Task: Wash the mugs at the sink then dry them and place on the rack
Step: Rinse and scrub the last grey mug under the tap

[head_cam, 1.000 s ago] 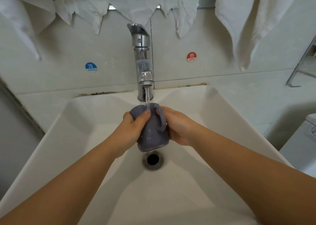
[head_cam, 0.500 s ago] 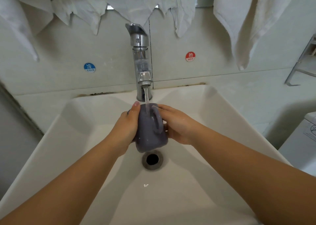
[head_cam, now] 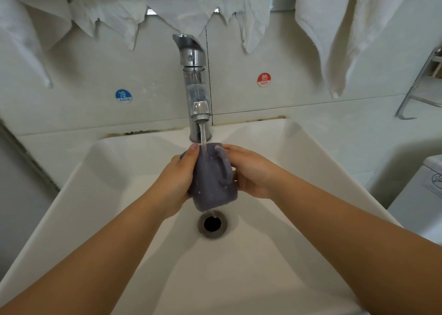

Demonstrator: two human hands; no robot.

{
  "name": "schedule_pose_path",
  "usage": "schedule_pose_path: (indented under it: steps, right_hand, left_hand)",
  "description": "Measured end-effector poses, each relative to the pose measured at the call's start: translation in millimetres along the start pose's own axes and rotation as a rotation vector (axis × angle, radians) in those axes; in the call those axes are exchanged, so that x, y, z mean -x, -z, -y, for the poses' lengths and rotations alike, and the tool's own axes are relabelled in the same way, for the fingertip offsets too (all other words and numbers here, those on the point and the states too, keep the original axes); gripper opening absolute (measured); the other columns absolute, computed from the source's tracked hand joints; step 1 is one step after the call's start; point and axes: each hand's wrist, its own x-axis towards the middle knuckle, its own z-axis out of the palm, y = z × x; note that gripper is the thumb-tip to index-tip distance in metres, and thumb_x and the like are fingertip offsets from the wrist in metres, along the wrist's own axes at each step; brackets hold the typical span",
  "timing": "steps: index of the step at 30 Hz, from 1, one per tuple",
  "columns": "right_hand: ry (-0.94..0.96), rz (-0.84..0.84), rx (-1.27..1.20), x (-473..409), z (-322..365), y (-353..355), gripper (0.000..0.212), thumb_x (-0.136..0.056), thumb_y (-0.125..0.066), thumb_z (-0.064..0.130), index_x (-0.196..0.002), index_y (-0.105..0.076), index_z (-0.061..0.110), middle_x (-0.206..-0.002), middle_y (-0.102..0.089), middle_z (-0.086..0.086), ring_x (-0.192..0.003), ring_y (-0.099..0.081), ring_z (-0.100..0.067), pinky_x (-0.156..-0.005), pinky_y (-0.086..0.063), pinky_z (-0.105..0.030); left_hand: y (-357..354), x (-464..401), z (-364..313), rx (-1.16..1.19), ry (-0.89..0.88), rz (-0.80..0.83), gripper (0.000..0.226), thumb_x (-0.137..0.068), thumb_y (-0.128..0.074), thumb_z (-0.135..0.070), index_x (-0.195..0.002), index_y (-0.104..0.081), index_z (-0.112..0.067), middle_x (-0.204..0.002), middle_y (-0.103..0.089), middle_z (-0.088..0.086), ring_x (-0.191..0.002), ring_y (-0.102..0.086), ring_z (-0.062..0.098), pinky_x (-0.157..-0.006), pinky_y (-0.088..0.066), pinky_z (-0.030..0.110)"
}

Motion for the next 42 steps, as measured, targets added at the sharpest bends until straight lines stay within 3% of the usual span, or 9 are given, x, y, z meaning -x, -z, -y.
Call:
schedule_pose_path:
  steps: [2,4,6,13,17,21,25,34,42]
  right_hand:
    - [0.005,0.005,-0.003,0.0,-0.2,0.3,0.032,-0.095,-0.056,0.036,-0.124,-0.06,0.021,-0.116,-0.068,-0.004,-0.111,-0.063,-0.026,-0.094,-0.052,-0.046]
    - [0.02,-0.015,0.009,0.6,-0.4,-2.4,0.029,-0.095,-0.056,0.036,-0.121,-0.061,0.023,-0.114,-0.07,-0.003,-0.108,-0.064,-0.024,-0.095,-0.052,-0.044]
    - [0.037,-0.034,0.01,1.9,-0.1,-5.1,0.025,-0.095,-0.056,0.035,-0.117,-0.063,0.025,-0.11,-0.071,-0.001,-0.106,-0.065,-0.021,-0.095,-0.052,-0.043]
    - [0.018,-0.028,-0.03,0.8,-0.4,-7.4,0.032,-0.094,-0.057,0.037,-0.122,-0.061,0.023,-0.113,-0.07,-0.002,-0.108,-0.065,-0.023,-0.094,-0.053,-0.042]
    - [0.028,-0.031,-0.02,2.5,-0.8,-8.9,0.029,-0.095,-0.056,0.037,-0.12,-0.062,0.023,-0.11,-0.071,0.0,-0.106,-0.065,-0.021,-0.09,-0.054,-0.04]
    - [0.055,-0.05,0.02,4.8,-2.1,-18.8,0.03,-0.094,-0.055,0.042,-0.118,-0.06,0.024,-0.108,-0.071,-0.001,-0.101,-0.066,-0.021,-0.084,-0.057,-0.039]
    - [0.071,-0.058,0.046,5.4,-2.1,-25.5,0.036,-0.093,-0.054,0.046,-0.121,-0.058,0.024,-0.108,-0.069,0.0,-0.098,-0.066,-0.019,-0.079,-0.058,-0.036]
    - [0.058,-0.051,0.017,6.9,3.2,-11.0,0.034,-0.095,-0.053,0.043,-0.123,-0.06,0.024,-0.114,-0.069,-0.001,-0.108,-0.064,-0.024,-0.093,-0.053,-0.046]
    - [0.134,-0.095,0.095,7.2,1.2,-25.2,0.022,-0.096,-0.051,0.039,-0.113,-0.06,0.027,-0.109,-0.069,0.0,-0.098,-0.065,-0.016,-0.081,-0.055,-0.031]
  left_hand:
    - [7.0,-0.4,3.8,-0.033,-0.049,0.109,0.025,-0.093,-0.056,-0.04,-0.112,-0.061,-0.023,-0.103,-0.073,0.0,-0.098,-0.068,0.017,-0.084,-0.057,0.037]
    - [4.6,-0.4,6.8,-0.068,-0.064,0.083,0.077,-0.063,-0.079,-0.055,-0.127,-0.054,-0.019,-0.112,-0.071,0.003,-0.101,-0.069,0.019,-0.09,-0.056,0.042]
    - [-0.7,0.1,7.6,-0.055,-0.086,-0.001,0.107,-0.039,-0.078,-0.069,-0.129,-0.052,-0.018,-0.112,-0.07,0.004,-0.101,-0.068,0.019,-0.089,-0.056,0.042]
    - [-0.8,-0.8,8.9,-0.126,-0.155,-0.032,0.069,-0.074,-0.064,-0.056,-0.124,-0.049,-0.012,-0.105,-0.069,0.001,-0.094,-0.068,0.014,-0.074,-0.055,0.026]
    - [-3.6,-2.1,8.1,-0.12,-0.099,-0.094,0.034,-0.098,-0.039,-0.05,-0.116,-0.044,-0.021,-0.104,-0.06,-0.004,-0.088,-0.057,0.006,-0.069,-0.045,0.02]
    - [-4.0,0.2,0.5,-0.054,-0.016,-0.187,0.044,-0.092,-0.047,-0.056,-0.109,-0.061,-0.018,-0.089,-0.068,0.001,-0.08,-0.063,0.015,-0.062,-0.047,0.027]
    - [1.9,0.4,-1.9,0.002,0.12,-0.147,0.063,-0.07,-0.063,-0.067,-0.107,-0.063,-0.016,-0.095,-0.071,0.008,-0.09,-0.067,0.027,-0.085,-0.055,0.041]
    - [14.1,2.8,-1.9,0.012,-0.035,0.167,0.03,-0.092,-0.056,-0.034,-0.119,-0.061,-0.02,-0.103,-0.074,0.0,-0.096,-0.07,0.018,-0.077,-0.057,0.035]
    - [-5.3,-1.0,2.2,-0.07,-0.029,-0.246,0.053,-0.091,-0.036,-0.066,-0.099,-0.064,-0.023,-0.089,-0.07,0.003,-0.086,-0.064,0.019,-0.078,-0.05,0.033]
